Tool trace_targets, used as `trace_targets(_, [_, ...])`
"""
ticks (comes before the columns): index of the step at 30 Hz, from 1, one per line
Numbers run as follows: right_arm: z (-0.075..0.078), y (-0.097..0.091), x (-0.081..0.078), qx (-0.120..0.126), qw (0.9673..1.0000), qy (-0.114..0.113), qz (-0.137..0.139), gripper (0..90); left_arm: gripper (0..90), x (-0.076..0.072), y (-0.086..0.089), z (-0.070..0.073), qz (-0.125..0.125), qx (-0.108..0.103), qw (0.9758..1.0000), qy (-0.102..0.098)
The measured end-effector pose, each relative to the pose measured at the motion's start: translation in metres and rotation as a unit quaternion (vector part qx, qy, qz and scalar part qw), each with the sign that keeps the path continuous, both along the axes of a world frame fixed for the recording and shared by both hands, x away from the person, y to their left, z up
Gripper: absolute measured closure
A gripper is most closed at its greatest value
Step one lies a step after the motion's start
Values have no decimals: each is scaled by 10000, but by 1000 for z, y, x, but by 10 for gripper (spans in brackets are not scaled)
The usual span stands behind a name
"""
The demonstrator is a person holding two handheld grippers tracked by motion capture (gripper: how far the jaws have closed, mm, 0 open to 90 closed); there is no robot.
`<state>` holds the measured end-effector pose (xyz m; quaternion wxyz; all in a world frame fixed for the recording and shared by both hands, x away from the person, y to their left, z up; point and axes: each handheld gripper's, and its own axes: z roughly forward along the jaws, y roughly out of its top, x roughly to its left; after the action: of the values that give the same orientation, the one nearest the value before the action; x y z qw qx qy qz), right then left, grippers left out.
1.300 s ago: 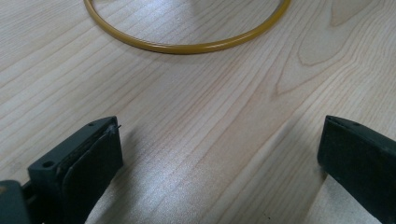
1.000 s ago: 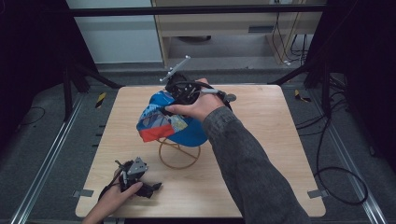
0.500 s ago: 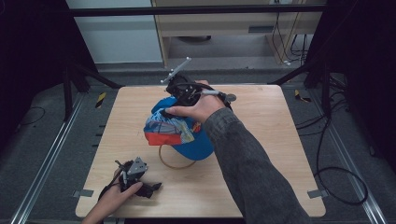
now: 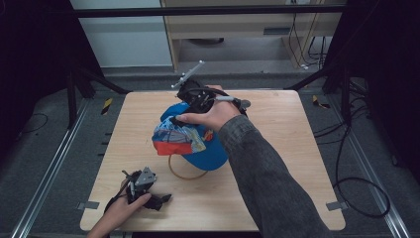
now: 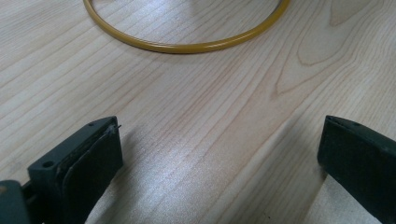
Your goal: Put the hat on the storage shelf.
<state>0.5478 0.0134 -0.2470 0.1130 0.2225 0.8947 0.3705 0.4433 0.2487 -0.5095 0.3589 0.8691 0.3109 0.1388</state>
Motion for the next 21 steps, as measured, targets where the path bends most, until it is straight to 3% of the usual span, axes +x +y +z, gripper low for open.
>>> trace_targets(21, [-1, -17, -10, 101, 9999, -40, -92, 167, 0, 0, 0, 0, -9, 4, 10000, 5])
